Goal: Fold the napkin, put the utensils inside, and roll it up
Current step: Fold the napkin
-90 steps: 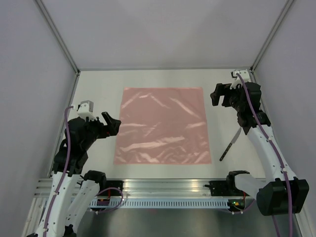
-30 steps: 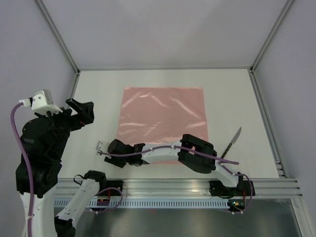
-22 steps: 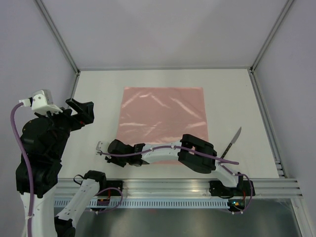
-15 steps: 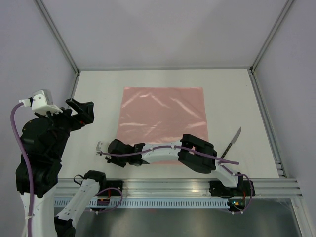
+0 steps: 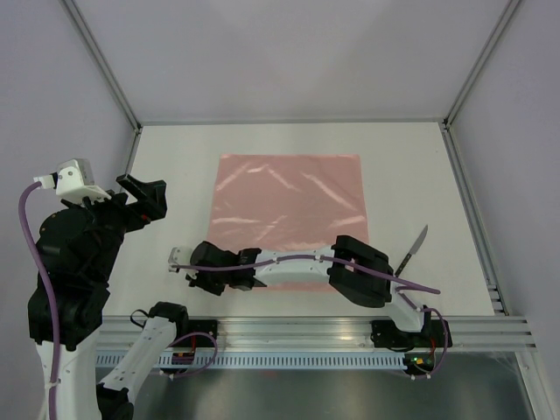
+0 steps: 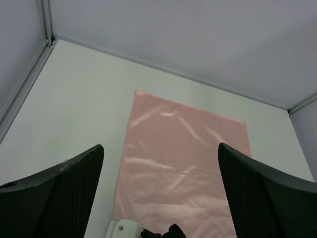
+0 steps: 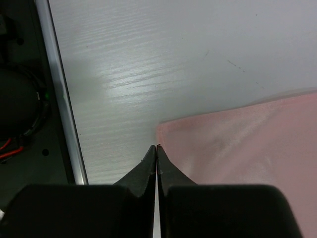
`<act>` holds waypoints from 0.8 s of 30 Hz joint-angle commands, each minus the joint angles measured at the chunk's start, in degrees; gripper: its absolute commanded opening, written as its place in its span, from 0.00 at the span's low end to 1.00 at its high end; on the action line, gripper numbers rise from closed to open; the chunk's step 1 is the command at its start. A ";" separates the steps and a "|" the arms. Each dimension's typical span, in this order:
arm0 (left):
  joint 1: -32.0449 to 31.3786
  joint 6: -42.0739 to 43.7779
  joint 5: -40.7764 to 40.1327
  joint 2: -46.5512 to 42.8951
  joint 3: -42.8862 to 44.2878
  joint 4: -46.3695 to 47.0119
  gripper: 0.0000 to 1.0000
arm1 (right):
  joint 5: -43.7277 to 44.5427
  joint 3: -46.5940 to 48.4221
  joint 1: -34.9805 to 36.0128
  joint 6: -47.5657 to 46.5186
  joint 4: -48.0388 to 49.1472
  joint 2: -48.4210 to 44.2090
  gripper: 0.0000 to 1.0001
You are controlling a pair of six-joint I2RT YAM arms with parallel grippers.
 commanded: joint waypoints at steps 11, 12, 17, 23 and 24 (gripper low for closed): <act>0.29 1.63 -0.29 -0.38 0.05 -0.83 1.00 | 1.30 6.98 0.42 0.34 -2.15 2.75 0.52; 0.29 1.63 -0.20 -0.47 0.13 -0.83 1.00 | 1.30 7.68 0.33 0.25 -2.33 3.20 0.54; 0.20 2.25 -0.29 -0.65 0.13 -1.09 1.00 | 3.32 8.56 0.42 0.51 -3.04 5.83 0.60; 0.20 2.51 -0.37 -0.73 -0.13 -1.36 1.00 | 4.55 8.66 0.42 0.77 -3.83 7.51 0.59; 0.29 2.51 -0.37 -0.65 -0.13 -1.36 1.00 | 4.72 8.57 0.33 0.77 -3.91 7.68 0.60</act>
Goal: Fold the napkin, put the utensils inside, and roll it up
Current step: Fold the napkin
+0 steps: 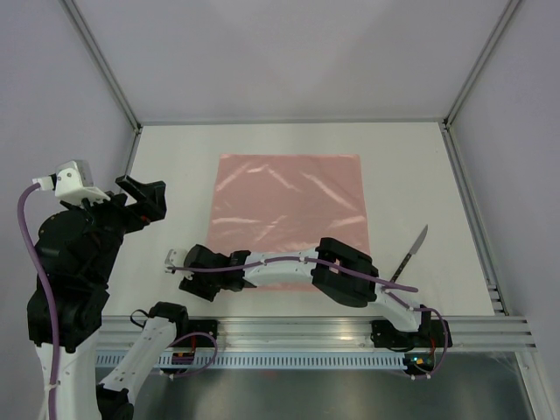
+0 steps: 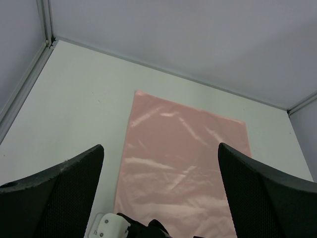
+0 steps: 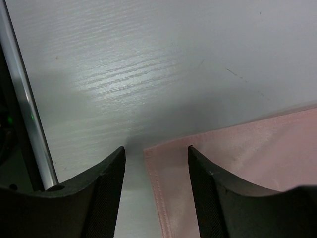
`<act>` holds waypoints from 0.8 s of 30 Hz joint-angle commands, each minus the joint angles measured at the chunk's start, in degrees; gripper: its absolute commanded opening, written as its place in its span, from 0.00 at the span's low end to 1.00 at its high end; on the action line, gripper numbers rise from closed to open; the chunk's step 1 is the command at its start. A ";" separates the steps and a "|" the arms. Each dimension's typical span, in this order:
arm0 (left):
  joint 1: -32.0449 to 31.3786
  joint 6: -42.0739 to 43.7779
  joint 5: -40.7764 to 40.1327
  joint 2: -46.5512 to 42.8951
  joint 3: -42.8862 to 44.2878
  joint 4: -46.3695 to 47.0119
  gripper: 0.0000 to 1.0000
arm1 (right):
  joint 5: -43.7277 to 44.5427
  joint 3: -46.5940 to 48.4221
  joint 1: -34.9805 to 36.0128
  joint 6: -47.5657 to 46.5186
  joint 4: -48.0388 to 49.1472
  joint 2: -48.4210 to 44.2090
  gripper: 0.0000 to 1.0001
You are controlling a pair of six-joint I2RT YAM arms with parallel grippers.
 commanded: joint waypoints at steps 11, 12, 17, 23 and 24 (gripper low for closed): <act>0.29 2.01 -0.11 0.17 -0.57 -1.18 1.00 | 2.56 -1.00 0.42 0.69 -1.99 1.15 0.49; 0.20 1.92 -0.02 0.25 -0.57 -1.18 1.00 | 2.39 -1.09 0.42 0.69 -1.99 1.15 0.45; 0.29 1.92 -0.02 0.25 -0.66 -1.18 1.00 | 1.77 -0.56 0.42 0.69 -2.25 1.33 0.36; 0.20 2.18 -0.20 0.34 -0.57 -1.09 1.00 | 1.33 1.10 0.24 0.69 -3.57 1.85 0.24; 0.20 2.27 -0.20 0.43 -0.57 -1.01 1.00 | 1.42 1.37 0.24 0.69 -3.83 1.94 0.21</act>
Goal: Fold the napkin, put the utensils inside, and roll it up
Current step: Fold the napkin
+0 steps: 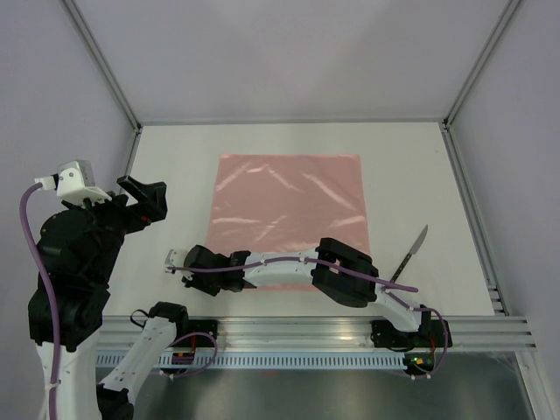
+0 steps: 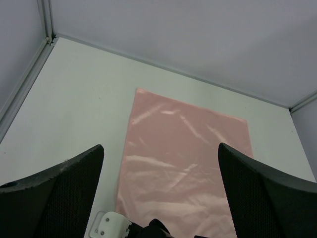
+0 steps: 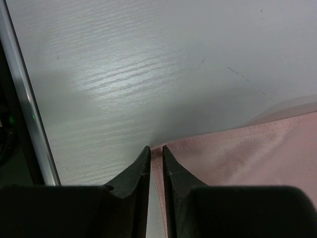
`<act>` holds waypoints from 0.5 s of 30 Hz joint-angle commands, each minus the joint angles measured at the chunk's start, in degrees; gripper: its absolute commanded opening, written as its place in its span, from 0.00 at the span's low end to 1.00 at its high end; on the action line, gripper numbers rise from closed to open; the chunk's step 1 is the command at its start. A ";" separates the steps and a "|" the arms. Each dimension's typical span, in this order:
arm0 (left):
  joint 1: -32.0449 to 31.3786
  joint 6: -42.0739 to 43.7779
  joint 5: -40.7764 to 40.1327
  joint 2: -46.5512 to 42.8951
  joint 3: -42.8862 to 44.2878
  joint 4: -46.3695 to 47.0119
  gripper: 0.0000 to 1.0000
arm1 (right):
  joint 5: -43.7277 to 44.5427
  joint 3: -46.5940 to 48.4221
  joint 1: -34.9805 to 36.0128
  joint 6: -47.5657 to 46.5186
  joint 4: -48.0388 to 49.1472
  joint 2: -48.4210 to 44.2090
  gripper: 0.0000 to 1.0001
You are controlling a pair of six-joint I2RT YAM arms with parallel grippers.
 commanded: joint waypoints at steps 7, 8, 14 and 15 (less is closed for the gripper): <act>0.29 2.53 -0.29 0.60 -0.11 -0.57 1.00 | 1.27 3.41 0.15 0.18 -5.11 1.50 0.08; 0.20 2.62 -0.29 0.60 -0.02 -0.66 1.00 | 1.44 3.94 0.15 0.18 -5.37 1.33 0.06; 0.29 2.88 -0.37 0.34 -0.02 -0.66 1.00 | 2.15 5.70 0.06 -0.16 -6.87 0.19 0.00; 0.20 2.88 -0.46 0.34 -0.02 -0.57 1.00 | 2.24 5.79 0.06 -0.25 -7.13 0.01 0.00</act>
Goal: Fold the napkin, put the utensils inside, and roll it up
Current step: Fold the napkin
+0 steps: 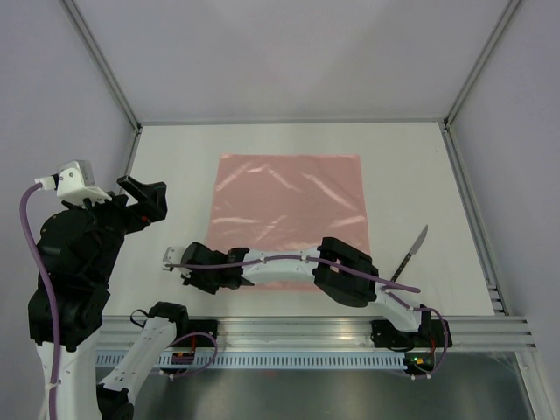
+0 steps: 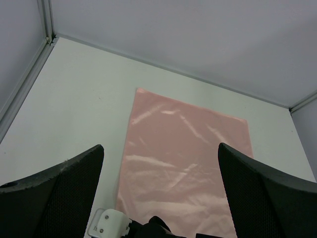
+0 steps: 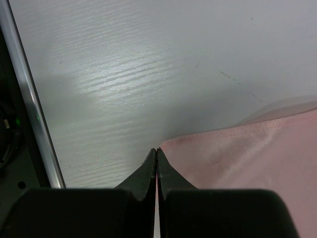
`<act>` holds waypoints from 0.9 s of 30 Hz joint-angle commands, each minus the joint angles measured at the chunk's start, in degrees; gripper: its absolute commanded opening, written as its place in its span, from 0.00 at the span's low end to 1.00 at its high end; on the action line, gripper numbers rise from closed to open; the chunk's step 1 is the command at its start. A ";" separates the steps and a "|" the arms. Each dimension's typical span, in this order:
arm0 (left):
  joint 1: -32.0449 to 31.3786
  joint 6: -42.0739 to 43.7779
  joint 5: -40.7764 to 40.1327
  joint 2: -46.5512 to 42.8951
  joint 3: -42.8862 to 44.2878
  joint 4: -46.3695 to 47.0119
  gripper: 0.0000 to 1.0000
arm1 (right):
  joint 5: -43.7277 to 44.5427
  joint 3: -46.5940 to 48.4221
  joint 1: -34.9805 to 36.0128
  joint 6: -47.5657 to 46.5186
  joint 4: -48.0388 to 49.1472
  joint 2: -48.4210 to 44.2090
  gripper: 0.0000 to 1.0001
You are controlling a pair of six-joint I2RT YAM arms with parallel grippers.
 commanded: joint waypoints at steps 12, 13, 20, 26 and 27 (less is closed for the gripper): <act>0.29 2.86 -0.20 1.04 -0.28 -0.22 1.00 | 3.38 0.80 -2.22 -1.33 -3.91 -4.32 0.00; 0.20 2.77 -0.20 1.04 -0.28 -0.13 1.00 | 3.38 0.36 -2.66 -1.33 -3.99 -5.10 0.00; 0.20 2.77 0.42 1.48 -1.16 0.84 1.00 | 3.64 0.09 -4.15 -1.33 -4.43 -7.83 0.00; 0.29 2.95 0.68 1.48 -1.43 1.01 1.00 | 4.00 -0.43 -6.26 -1.51 -5.05 -9.42 0.00; 0.29 3.04 0.68 1.57 -1.51 1.10 1.00 | 3.91 -0.61 -6.61 -1.68 -5.13 -9.94 0.00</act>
